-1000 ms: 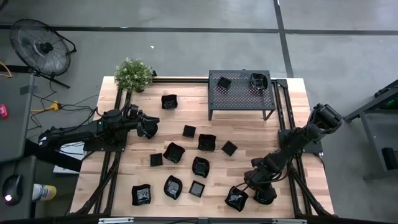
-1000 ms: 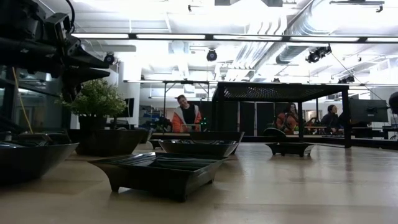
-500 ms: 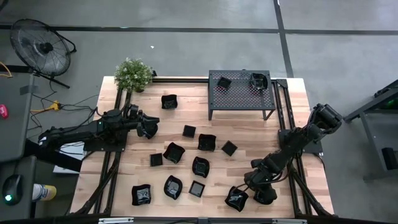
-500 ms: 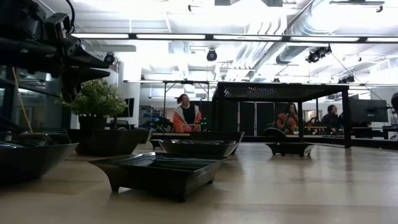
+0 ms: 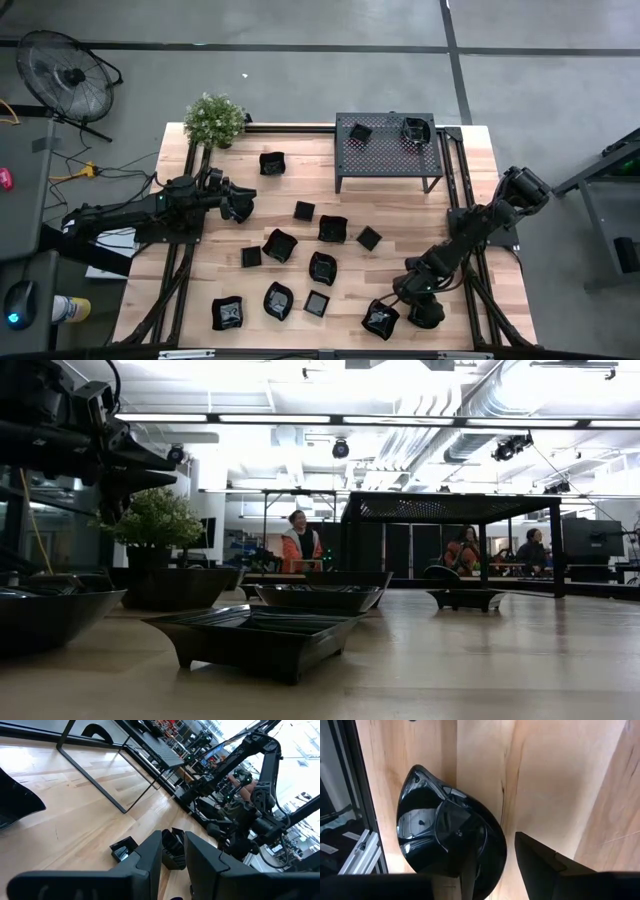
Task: Pick & Place Mini shaped plates
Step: Stack the black leaf-shaped plate on top of the black leaf-shaped plate on the shelf
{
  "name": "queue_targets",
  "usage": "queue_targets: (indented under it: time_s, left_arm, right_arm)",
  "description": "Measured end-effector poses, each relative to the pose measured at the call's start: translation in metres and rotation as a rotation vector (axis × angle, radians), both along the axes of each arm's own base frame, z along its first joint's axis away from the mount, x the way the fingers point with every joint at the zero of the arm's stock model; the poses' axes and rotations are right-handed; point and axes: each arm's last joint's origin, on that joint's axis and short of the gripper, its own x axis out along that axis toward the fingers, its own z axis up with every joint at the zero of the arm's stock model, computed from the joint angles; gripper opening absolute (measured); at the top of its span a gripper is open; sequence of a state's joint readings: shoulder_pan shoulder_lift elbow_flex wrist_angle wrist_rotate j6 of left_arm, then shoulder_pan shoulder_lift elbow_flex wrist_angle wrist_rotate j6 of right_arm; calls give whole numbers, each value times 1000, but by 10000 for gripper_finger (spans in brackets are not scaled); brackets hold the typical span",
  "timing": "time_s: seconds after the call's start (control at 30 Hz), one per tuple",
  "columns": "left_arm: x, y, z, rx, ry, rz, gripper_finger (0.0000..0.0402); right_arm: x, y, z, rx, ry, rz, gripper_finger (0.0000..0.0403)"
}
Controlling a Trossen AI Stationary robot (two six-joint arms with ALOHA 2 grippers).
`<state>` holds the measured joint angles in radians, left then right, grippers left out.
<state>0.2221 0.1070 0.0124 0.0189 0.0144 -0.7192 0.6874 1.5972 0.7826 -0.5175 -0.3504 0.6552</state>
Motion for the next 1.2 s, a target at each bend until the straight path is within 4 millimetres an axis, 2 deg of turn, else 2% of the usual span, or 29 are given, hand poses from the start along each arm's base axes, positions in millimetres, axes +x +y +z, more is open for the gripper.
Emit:
queue_targets:
  time_s: [0.53,0.87,1.2]
  left_arm:
    - [0,0,0,0,0,-1,81]
    - [0,0,0,0,0,0,81]
    - [0,0,0,0,0,0,81]
  right_arm:
    - [-1,0,0,7,10,5,6]
    - [-8,-6,18,19,28,-67,2]
    - [-18,-17,49,74,51,-258,1]
